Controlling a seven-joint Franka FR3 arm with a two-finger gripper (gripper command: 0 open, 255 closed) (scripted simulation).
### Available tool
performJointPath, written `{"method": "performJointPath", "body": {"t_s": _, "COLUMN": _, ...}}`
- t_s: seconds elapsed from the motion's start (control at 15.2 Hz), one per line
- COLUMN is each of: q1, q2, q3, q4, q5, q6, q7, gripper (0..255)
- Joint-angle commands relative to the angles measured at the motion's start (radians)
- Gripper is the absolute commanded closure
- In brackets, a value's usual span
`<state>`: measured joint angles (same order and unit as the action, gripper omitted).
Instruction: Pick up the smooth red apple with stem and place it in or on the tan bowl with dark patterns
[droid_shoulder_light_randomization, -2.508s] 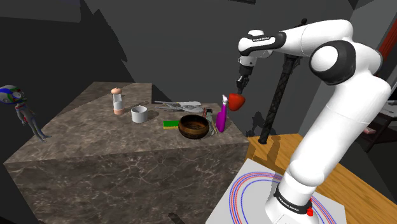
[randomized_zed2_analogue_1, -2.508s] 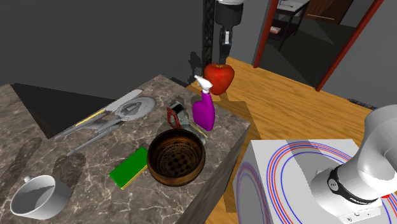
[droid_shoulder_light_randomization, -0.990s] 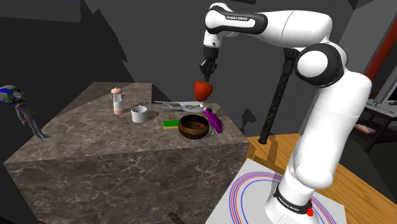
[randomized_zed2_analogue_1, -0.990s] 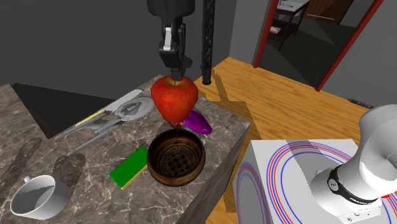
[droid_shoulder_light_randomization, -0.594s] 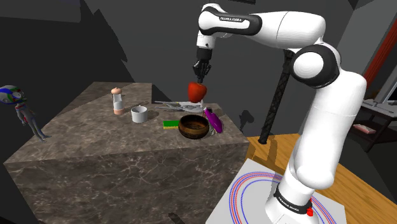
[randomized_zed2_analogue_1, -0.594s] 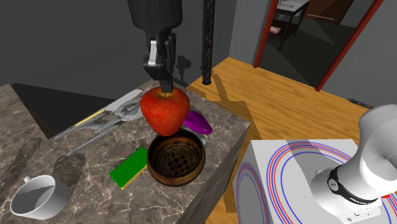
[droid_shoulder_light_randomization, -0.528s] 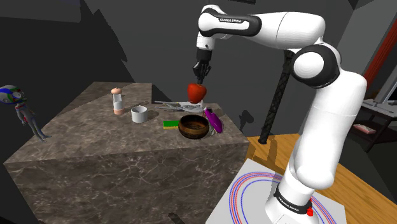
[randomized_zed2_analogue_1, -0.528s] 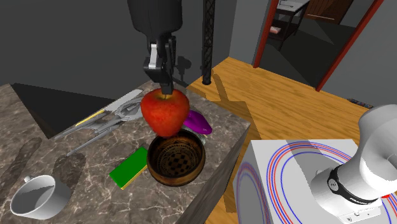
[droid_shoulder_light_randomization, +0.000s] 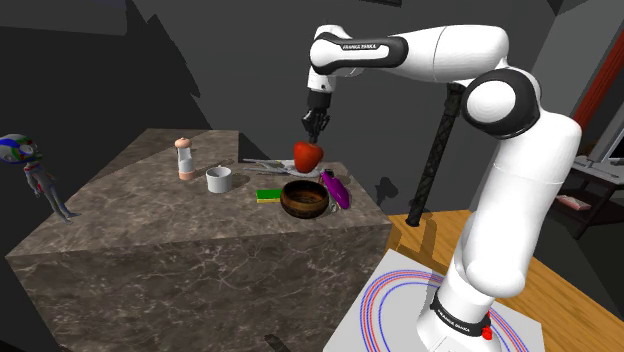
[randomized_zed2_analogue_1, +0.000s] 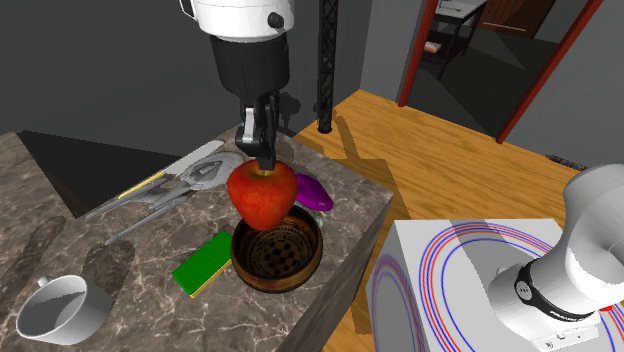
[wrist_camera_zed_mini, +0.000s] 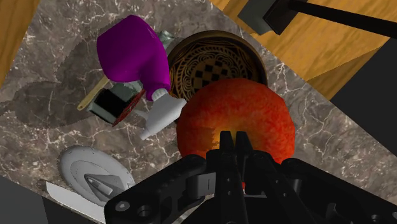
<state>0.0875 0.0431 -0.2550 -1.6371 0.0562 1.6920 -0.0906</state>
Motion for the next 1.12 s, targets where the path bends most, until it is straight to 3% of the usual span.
{"method": "performJointPath", "body": {"t_s": 0.0, "q1": 0.001, "q2": -0.004, "q3": 0.0, "q4": -0.033, "q5": -0.001, "q6": 0.03, "q7": -0.001, "gripper": 255}}
{"method": "performJointPath", "body": {"t_s": 0.86, "q1": 0.002, "q2": -0.001, "q3": 0.002, "q4": -0.206, "q5": 0.002, "q6": 0.206, "q7": -0.009, "gripper": 255}}
{"method": "performJointPath", "body": {"t_s": 1.06, "q1": 0.002, "q2": -0.001, "q3": 0.002, "q4": -0.206, "q5": 0.002, "q6": 0.206, "q7": -0.009, "gripper": 255}}
